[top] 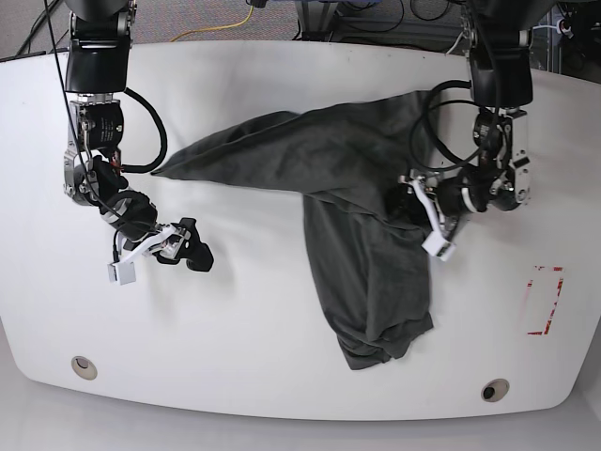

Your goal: Layout the t-shirt on the table in an organized manner, then fold the t-shirt properly

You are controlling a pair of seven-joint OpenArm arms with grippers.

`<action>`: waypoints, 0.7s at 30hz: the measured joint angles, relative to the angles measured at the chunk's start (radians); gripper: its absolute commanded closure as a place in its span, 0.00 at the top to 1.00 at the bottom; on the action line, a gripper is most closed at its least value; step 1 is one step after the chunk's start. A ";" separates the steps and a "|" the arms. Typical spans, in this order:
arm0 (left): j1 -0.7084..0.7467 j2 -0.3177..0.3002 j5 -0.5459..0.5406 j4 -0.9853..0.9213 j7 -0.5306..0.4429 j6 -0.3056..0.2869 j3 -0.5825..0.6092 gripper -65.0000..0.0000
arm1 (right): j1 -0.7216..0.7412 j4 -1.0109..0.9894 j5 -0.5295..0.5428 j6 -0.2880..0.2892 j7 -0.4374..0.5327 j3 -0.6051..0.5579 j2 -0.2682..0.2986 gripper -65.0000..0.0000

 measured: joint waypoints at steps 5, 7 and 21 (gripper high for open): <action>0.012 0.052 0.006 0.073 0.078 -0.002 0.079 0.47 | 0.000 0.003 0.000 0.000 0.001 -0.001 0.000 0.76; 0.019 0.061 0.021 0.108 0.112 -0.002 0.084 0.47 | 0.000 0.003 0.000 0.000 0.001 -0.005 0.000 0.76; 0.031 -0.017 0.035 0.456 0.285 0.002 0.029 0.47 | -0.009 0.003 -0.002 -0.004 0.000 -0.007 -0.002 0.76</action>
